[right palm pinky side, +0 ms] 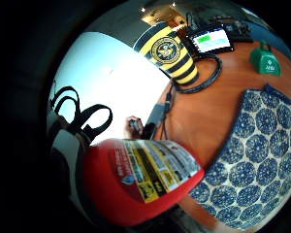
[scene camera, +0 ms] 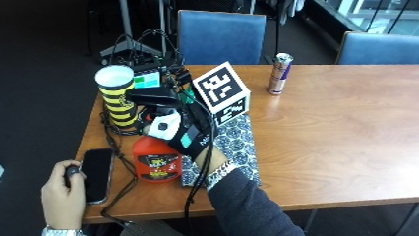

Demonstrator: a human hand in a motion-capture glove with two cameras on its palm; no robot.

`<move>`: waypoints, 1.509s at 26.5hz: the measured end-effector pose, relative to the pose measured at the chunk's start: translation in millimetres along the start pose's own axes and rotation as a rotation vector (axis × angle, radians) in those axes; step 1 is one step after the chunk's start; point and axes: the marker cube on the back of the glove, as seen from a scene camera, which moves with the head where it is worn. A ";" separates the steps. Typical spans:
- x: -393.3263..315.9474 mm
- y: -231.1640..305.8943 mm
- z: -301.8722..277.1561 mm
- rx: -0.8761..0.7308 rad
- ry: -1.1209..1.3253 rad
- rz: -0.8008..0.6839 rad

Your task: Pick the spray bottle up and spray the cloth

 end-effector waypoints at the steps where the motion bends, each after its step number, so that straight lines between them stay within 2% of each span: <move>1: 0.8 -1.3 -0.2 -0.013 -0.001 0.000; 6: 9.3 -0.2 -2.1 -0.085 -0.028 0.023; 15: 34.6 21.8 -25.9 -0.124 0.013 0.077; 27: 6.4 97.5 -86.3 -0.256 0.619 0.069; 35: -28.1 156.0 -81.6 -0.400 0.838 -0.003; 40: -37.0 182.4 -74.1 -0.425 0.991 -0.026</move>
